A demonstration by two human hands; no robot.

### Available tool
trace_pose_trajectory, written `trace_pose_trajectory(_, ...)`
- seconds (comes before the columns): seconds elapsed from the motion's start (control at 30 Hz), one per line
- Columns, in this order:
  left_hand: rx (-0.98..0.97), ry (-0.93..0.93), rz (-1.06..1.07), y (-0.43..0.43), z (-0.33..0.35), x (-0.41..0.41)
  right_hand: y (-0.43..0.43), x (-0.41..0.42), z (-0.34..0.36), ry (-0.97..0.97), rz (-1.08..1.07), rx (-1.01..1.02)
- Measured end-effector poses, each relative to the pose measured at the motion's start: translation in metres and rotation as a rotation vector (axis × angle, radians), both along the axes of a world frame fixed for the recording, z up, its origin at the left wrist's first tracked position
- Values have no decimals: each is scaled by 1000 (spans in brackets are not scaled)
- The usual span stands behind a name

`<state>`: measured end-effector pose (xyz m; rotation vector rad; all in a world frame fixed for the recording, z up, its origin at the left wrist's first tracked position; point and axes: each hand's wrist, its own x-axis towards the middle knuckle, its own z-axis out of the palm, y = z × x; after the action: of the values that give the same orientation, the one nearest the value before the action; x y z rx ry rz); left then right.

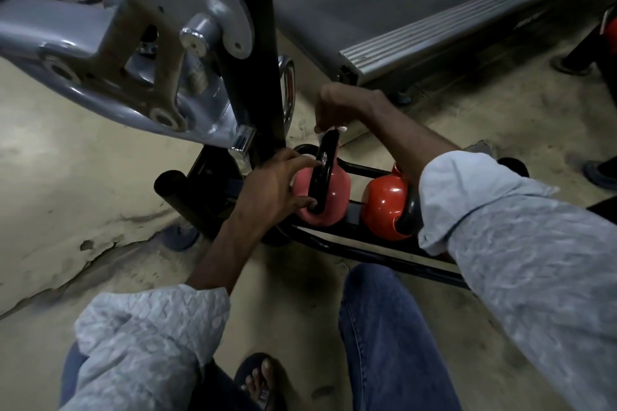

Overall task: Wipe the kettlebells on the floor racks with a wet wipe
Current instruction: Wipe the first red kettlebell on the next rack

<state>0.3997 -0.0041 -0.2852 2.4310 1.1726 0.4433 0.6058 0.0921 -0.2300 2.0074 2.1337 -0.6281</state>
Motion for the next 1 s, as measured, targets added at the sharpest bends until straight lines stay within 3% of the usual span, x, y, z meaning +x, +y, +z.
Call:
trace_pose_trajectory(0.17,-2,3,8,-1,-2,0,-15,-4,-6,20,124,-100)
trace_pose_trajectory(0.33,-4,-2,16,-5,-1,0,-24,-3,-7,12,109,140)
trace_pose_trajectory(0.47,13,9,30,-6,0,1,-36,-7,-9,73,179,85)
trace_pose_trajectory(0.63,22,25,45,-11,3,2,-43,10,-17,195,-1,333)
trace_pose_trajectory(0.77,18,-1,83,-13,3,3,-65,-4,-17,250,202,273)
trace_pose_trajectory(0.9,-24,-46,119,-12,4,3,-67,3,-28,334,-58,454)
trace_pose_trajectory(1.0,-43,-83,99,-11,4,3,-93,-12,-36,340,62,461)
